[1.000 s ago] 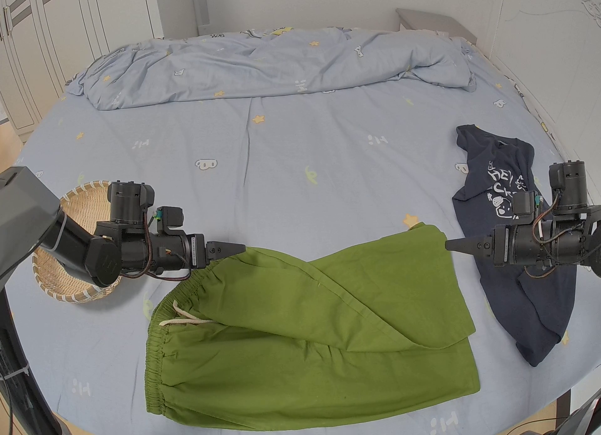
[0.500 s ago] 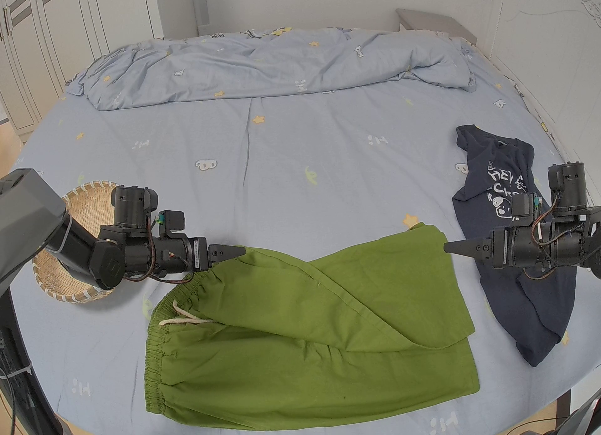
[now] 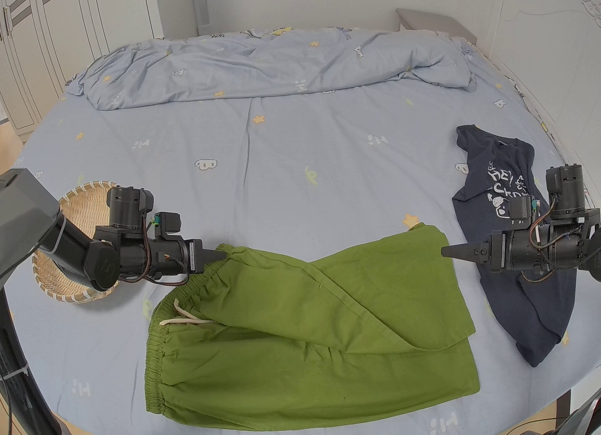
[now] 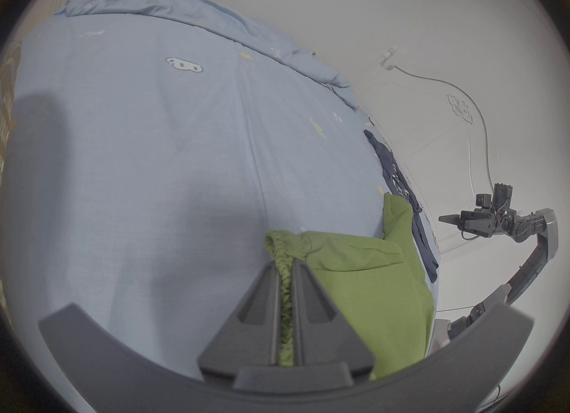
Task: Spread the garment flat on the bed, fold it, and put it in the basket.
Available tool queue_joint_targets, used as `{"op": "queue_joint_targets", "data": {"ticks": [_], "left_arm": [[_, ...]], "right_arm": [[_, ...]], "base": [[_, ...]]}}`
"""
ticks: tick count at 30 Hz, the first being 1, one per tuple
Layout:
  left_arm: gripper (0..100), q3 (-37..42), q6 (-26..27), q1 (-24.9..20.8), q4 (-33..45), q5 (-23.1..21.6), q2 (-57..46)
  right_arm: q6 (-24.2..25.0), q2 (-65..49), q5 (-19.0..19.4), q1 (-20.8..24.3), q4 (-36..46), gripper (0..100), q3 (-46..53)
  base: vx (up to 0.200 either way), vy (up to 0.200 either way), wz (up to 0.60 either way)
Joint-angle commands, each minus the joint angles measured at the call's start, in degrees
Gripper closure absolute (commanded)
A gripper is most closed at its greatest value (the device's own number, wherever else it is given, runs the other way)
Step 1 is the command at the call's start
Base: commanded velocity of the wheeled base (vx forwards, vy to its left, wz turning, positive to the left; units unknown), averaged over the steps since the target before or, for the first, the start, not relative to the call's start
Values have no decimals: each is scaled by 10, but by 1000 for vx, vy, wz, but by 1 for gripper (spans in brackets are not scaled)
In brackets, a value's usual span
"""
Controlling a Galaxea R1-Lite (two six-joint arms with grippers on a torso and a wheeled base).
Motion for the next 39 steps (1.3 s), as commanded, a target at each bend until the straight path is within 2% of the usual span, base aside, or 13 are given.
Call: {"op": "queue_joint_targets", "data": {"ticks": [1, 9, 13, 30, 39], "left_arm": [[100, 0, -1, 8, -2, -1, -21], [100, 11, -35, 26, -1, 1, -123], [100, 13, -36, 40, -1, -1, -149], [100, 2, -35, 64, -1, -2, -130], [100, -17, -41, 87, -1, -2, -101]], "right_arm": [[0, 1, 0, 0, 0, 0, 0], [5, 5, 1, -13, 0, 0, -5], [5, 19, 1, -19, 0, 0, -7], [-4, 76, 5, -67, -1, 0, -10], [-18, 85, 8, -72, -1, 0, -4]], "base": [[0, 0, 0], [0, 0, 0], [0, 0, 0], [0, 0, 0], [0, 0, 0]]}}
